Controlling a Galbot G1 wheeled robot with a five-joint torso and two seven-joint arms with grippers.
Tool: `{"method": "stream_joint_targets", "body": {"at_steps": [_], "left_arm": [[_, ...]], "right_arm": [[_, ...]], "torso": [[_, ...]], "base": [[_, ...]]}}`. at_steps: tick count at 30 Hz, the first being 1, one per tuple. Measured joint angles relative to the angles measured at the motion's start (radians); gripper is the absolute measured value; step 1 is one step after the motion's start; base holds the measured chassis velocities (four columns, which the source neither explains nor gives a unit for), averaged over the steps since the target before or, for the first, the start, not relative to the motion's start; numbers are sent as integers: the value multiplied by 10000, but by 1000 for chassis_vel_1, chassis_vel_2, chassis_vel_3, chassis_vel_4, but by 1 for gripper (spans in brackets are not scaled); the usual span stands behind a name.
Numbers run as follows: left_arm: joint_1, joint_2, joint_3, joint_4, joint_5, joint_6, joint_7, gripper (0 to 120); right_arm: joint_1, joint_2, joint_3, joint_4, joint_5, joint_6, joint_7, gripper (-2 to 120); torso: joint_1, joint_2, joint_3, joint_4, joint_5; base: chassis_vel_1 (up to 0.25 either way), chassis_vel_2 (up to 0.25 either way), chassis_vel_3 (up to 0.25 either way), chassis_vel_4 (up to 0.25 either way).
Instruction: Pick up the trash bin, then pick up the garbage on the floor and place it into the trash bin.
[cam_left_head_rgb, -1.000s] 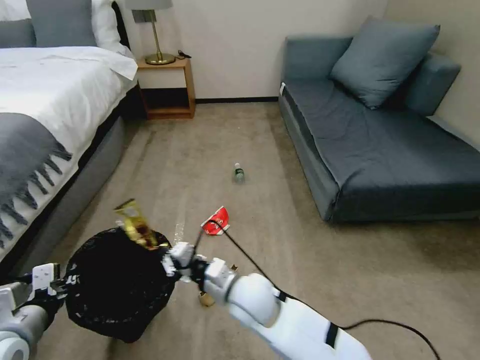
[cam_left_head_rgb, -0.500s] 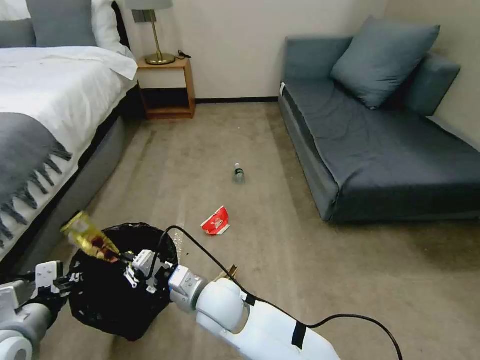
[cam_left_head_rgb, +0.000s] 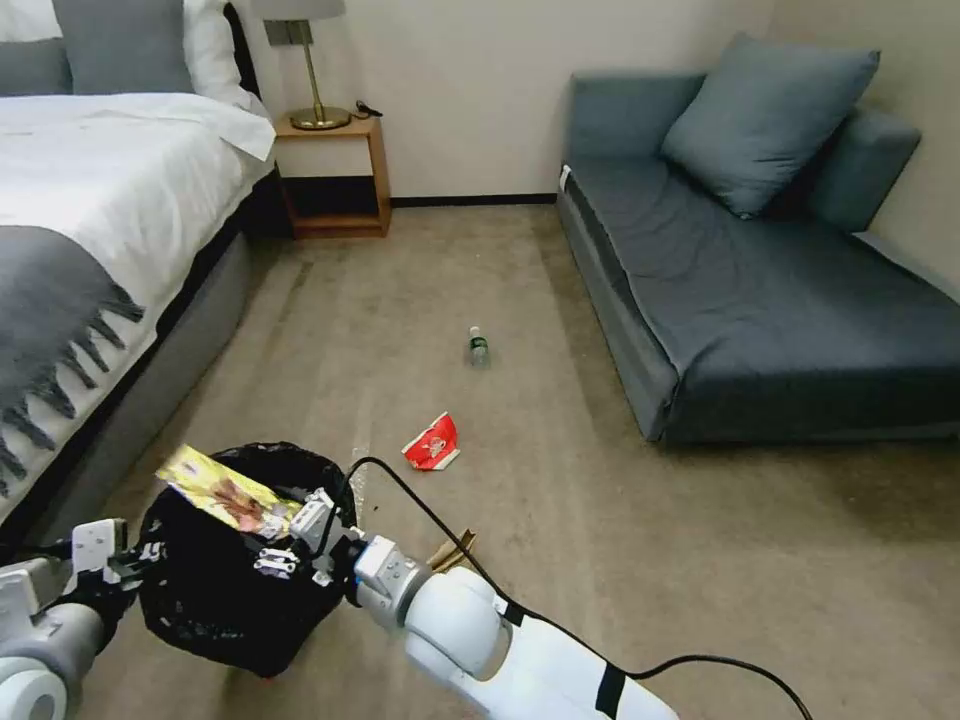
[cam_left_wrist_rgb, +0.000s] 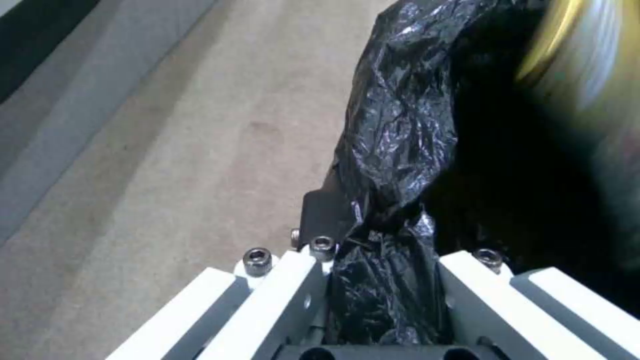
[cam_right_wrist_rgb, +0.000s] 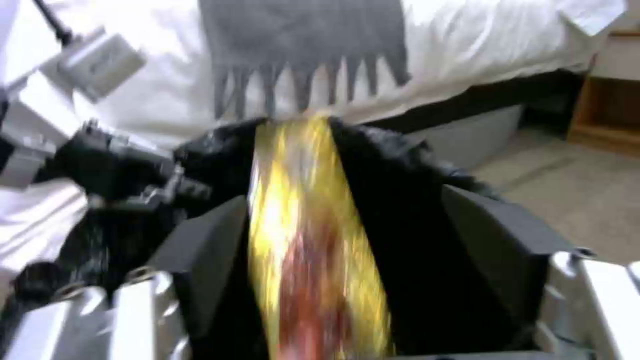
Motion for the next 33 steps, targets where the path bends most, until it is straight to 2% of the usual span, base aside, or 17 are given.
{"method": "stream_joint_targets", "body": {"at_steps": [1, 5, 12, 15, 17, 20, 26, 33], "left_arm": [[0, 0, 0, 0, 0, 0, 0, 3], [-92, -5, 102, 10, -2, 0, -1, 3], [-129, 16, 75, 112, -30, 0, -2, 3], [-283, 144, 19, 340, -41, 1, -20, 3], [-321, 163, -13, 366, -54, 1, -28, 3], [-458, 187, -115, 420, -170, 0, -36, 3], [-515, 232, -302, 498, -216, 1, -36, 3], [-408, 235, -564, 465, -332, 1, -10, 3]], "right_arm": [[0, 0, 0, 0, 0, 0, 0, 80], [-409, -309, 419, 465, 18, 22, -77, 97], [-1447, -1118, 1719, 1513, -254, 476, -127, 100], [-2661, -1859, 3182, 2081, -506, 1481, -138, 100], [-2937, -1939, 3536, 2122, -566, 1737, -140, 100], [-4345, -1991, 5035, 2160, -1066, 2916, -210, 100], [-5262, -1952, 5774, 1986, -1228, 4026, -438, 100], [-5215, -1931, 5585, 1616, -1238, 4149, -628, 100]], "torso": [[0, 0, 0, 0, 0], [0, 0, 0, 0, 0], [0, 0, 0, 2, 3], [0, 0, 0, 2, 3], [0, 1, 0, -2, 2], [0, 1, 0, -5, 3], [0, 1, 0, -1, 3], [-1, 1, 0, 2, 2]], "base": [[0, 0, 0, 0], [0, 0, 0, 0], [0, 0, 0, 0], [0, 0, 0, 0], [0, 0, 0, 0], [0, 0, 0, 0], [0, 0, 0, 0], [0, 0, 0, 0]]}}
